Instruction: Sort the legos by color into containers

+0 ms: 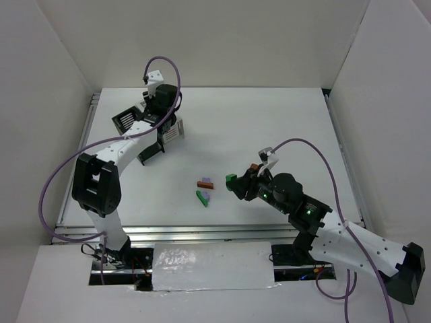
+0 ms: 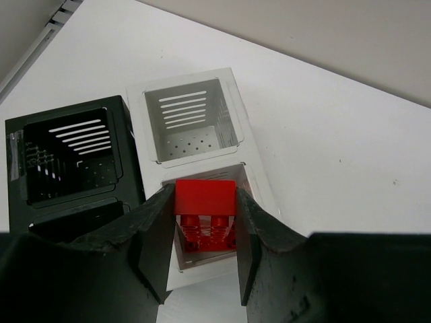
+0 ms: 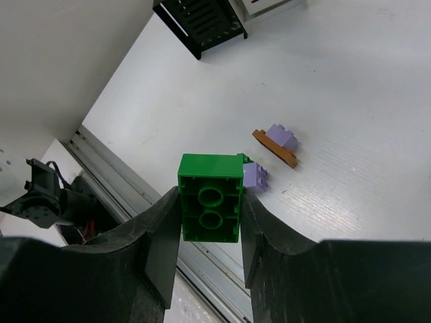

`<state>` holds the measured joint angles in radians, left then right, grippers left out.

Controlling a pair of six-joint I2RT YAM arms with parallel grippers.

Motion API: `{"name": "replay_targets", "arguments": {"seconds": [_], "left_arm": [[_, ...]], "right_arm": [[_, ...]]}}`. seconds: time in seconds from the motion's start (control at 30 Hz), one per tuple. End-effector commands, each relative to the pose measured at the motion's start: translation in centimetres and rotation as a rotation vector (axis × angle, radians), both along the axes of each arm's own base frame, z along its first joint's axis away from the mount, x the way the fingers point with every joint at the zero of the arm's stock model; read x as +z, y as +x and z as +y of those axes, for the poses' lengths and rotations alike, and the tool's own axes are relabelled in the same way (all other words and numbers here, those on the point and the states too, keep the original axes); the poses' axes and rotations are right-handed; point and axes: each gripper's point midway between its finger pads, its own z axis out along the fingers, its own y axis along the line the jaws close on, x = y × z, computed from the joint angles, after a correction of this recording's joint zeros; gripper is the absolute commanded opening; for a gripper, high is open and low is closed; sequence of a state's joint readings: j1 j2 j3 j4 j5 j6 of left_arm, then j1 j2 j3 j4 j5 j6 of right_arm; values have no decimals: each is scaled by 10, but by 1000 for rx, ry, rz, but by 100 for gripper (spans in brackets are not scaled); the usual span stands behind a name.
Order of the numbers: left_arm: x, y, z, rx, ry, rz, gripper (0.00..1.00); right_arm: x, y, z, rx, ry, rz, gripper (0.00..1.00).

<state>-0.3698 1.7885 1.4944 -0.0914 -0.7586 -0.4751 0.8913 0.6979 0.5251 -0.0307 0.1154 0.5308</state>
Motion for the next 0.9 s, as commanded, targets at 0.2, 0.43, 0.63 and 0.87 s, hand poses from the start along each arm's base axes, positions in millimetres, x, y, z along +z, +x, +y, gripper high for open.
{"name": "replay_targets", "arguments": {"seconds": [0.2,0.43,0.63,0.87], "left_arm": [[-4,10,-2,6,-29,-38,83],[22,-8,0,-6,-70,-55,94],[76,-82,-90,-651,-293,-64,97],[127,-298,-176,-1617,-528,-344,98]], "right_arm": [[26,1,9,37,18,-41,0],[27,2,14,50,18,-34,0],[44,-23,35,259,62,-91,0],[66,-83,46,648,181,-219,0]]}}
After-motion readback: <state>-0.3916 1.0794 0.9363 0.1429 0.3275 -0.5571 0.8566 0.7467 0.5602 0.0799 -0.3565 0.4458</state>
